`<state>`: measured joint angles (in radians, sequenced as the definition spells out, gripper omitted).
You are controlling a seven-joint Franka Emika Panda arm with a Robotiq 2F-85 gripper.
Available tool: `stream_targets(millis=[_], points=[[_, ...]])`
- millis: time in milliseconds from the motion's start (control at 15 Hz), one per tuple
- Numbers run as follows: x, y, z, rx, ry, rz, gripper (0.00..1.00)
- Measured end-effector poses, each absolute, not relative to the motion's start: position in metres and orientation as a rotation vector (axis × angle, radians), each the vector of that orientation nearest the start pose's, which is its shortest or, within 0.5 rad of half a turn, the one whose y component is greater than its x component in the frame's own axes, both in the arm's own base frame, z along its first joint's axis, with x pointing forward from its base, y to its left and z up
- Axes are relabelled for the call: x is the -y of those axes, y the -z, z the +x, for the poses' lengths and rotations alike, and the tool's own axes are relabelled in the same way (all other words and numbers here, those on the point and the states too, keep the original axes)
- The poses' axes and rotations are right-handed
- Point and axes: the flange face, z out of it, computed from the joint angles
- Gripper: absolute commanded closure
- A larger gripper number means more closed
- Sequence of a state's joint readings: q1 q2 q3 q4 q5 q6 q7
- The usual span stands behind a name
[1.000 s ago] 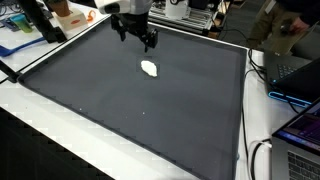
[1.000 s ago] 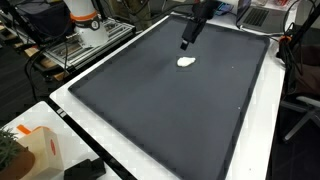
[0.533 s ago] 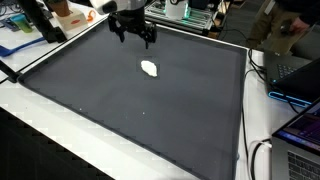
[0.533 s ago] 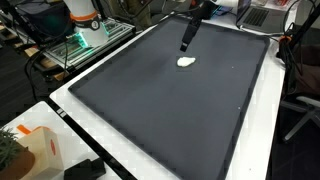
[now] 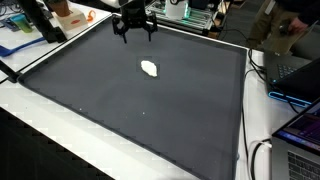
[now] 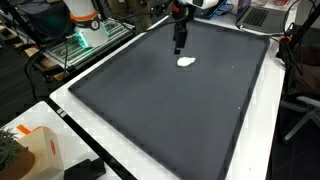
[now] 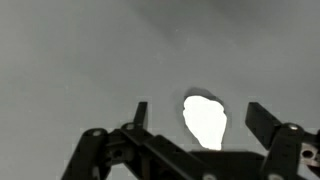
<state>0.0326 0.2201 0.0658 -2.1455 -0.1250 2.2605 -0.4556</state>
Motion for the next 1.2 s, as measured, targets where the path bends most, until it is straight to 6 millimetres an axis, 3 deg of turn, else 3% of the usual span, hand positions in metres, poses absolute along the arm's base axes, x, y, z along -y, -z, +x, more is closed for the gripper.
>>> stream_targets(millis=[267,600,933,1200], points=[[-0.062,-0.287,0.538,1.131,-0.009,-3.014,0.0],[-0.064,-0.29,0.538,1.066,0.075,-3.035,0.0],[-0.071,-0.293,0.544,1.242,0.236,-2.797,0.0],[-0.061,-0.293,0.545,1.473,0.311,-2.605,0.0]])
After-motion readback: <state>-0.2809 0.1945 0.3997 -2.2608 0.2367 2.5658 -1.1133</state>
